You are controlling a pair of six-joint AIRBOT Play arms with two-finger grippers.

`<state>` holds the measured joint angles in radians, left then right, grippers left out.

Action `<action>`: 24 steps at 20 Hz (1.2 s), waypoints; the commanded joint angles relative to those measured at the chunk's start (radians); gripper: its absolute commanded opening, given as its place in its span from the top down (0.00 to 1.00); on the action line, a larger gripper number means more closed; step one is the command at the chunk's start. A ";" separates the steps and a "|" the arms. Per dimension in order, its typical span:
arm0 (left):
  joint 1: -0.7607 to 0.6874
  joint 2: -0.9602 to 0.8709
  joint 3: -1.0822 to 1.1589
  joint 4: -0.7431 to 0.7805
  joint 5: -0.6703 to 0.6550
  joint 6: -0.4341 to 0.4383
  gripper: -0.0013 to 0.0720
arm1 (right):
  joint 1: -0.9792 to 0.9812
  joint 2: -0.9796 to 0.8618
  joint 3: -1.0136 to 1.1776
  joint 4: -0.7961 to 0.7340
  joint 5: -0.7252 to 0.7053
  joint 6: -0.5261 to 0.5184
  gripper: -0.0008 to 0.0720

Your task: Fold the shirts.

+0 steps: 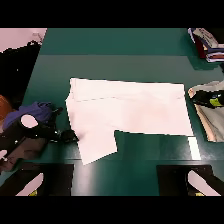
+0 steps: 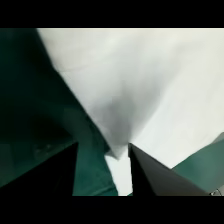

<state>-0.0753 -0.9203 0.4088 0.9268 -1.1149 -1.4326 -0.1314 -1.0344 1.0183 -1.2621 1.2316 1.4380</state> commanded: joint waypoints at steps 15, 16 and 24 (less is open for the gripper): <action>-0.068 0.008 0.117 -0.126 0.085 0.058 0.95 | -0.462 0.150 -0.377 -0.002 0.173 -0.037 0.20; -0.068 0.008 0.121 -0.126 0.085 0.068 0.95 | -0.483 0.129 -0.409 0.016 0.154 -0.037 0.25; -0.068 0.008 0.121 -0.126 0.103 0.079 0.95 | -0.460 -0.064 -0.449 0.165 -0.015 -0.037 0.40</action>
<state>-0.1432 -0.9127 0.5274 0.8009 -1.0248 -1.3586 -0.6128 -1.0355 0.5682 -1.1355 1.2617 1.4010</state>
